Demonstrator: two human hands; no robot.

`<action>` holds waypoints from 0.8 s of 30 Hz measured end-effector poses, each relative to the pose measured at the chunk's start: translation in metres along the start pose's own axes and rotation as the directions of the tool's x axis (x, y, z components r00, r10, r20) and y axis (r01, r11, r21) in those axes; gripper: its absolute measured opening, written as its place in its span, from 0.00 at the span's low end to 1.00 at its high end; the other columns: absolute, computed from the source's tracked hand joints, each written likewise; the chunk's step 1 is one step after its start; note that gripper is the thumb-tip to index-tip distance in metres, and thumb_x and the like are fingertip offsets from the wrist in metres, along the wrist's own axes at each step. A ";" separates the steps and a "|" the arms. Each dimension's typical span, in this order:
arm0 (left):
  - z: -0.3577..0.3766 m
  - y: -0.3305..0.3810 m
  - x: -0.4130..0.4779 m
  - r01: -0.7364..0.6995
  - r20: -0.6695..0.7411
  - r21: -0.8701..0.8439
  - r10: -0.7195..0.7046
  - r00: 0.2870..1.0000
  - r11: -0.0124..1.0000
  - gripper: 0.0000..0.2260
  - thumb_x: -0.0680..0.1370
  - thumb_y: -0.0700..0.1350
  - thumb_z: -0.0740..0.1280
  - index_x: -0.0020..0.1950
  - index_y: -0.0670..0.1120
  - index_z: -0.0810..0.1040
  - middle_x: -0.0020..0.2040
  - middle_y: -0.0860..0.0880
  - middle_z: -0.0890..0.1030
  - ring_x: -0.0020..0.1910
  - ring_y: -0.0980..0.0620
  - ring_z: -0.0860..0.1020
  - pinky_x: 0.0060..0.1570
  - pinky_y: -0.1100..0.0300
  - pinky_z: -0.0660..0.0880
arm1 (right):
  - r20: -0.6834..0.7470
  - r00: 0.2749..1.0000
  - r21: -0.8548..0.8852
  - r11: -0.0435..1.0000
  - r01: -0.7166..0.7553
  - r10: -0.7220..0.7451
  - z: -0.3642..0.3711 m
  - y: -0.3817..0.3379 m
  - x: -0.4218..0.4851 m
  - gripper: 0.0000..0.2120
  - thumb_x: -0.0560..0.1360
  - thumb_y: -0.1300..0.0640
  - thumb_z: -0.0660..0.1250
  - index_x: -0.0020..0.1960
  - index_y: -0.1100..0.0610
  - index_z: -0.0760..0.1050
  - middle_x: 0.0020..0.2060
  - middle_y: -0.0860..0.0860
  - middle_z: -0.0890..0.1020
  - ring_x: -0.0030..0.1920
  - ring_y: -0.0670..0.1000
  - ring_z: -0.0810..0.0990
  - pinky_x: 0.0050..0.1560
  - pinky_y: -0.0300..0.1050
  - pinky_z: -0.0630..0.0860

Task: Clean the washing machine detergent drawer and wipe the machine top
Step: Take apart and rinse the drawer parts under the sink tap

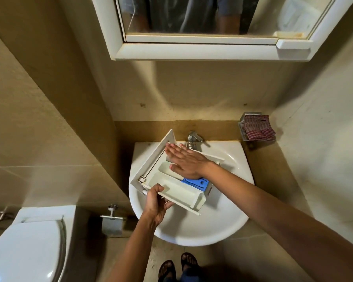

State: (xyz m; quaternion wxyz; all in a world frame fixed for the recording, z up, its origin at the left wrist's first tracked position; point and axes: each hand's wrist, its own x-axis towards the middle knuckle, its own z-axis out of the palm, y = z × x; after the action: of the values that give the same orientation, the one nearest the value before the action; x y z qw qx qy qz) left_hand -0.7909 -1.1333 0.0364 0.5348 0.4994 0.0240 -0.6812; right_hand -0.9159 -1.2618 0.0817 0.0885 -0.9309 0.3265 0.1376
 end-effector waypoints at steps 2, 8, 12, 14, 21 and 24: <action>0.005 -0.002 -0.004 0.005 0.004 0.004 -0.005 1.000 1.000 0.10 0.76 0.36 0.56 0.51 0.43 0.75 0.40 0.46 0.77 0.36 0.49 0.79 0.35 0.52 0.82 | 0.027 0.996 0.005 0.996 -0.089 0.089 -0.005 0.002 0.005 0.30 0.82 0.44 0.39 0.77 0.60 0.36 0.76 0.54 0.36 0.76 0.49 0.36 0.74 0.43 0.34; 0.007 0.004 -0.007 -0.029 -0.028 0.062 0.031 0.999 0.998 0.08 0.76 0.36 0.56 0.49 0.43 0.74 0.38 0.46 0.76 0.30 0.51 0.80 0.38 0.51 0.82 | -0.033 0.971 0.063 0.970 -0.233 0.236 -0.007 -0.005 0.009 0.30 0.81 0.45 0.49 0.77 0.61 0.50 0.76 0.58 0.56 0.76 0.55 0.57 0.74 0.51 0.56; 0.005 0.003 -0.012 -0.029 -0.015 0.138 0.031 0.999 0.990 0.09 0.76 0.37 0.57 0.52 0.43 0.74 0.39 0.46 0.76 0.38 0.48 0.77 0.43 0.48 0.82 | -0.091 0.932 0.103 0.934 -0.341 0.350 -0.003 -0.021 0.011 0.30 0.80 0.48 0.53 0.73 0.67 0.56 0.72 0.65 0.63 0.73 0.60 0.62 0.72 0.53 0.58; 0.006 0.004 -0.015 -0.039 -0.011 0.157 0.042 0.999 0.987 0.09 0.76 0.37 0.57 0.51 0.42 0.75 0.40 0.45 0.77 0.40 0.47 0.77 0.40 0.50 0.82 | -0.057 0.928 0.060 0.929 -0.364 0.367 -0.002 -0.030 0.013 0.32 0.80 0.47 0.52 0.75 0.68 0.51 0.75 0.65 0.56 0.76 0.60 0.53 0.75 0.53 0.49; 0.005 0.007 -0.017 -0.061 -0.052 0.187 0.071 0.996 0.981 0.07 0.76 0.37 0.57 0.47 0.42 0.75 0.40 0.44 0.77 0.41 0.46 0.78 0.39 0.51 0.80 | -0.132 0.964 0.166 0.963 -0.210 0.233 -0.004 -0.046 0.008 0.16 0.77 0.64 0.57 0.64 0.65 0.68 0.61 0.62 0.75 0.57 0.62 0.78 0.48 0.50 0.73; 0.003 0.007 -0.017 -0.069 -0.043 0.152 0.076 0.996 0.986 0.08 0.76 0.37 0.57 0.50 0.42 0.76 0.42 0.45 0.77 0.43 0.46 0.77 0.41 0.50 0.81 | -0.253 0.935 0.245 0.951 -0.188 0.249 -0.007 -0.037 0.004 0.16 0.78 0.57 0.59 0.63 0.61 0.71 0.57 0.59 0.78 0.55 0.60 0.79 0.49 0.49 0.73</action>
State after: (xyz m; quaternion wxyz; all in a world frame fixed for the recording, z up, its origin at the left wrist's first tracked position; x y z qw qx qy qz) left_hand -0.7886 -1.1260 0.0528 0.5192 0.5555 -0.0326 -0.6486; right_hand -0.8880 -1.2368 0.0899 0.1261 -0.8834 0.4507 -0.0233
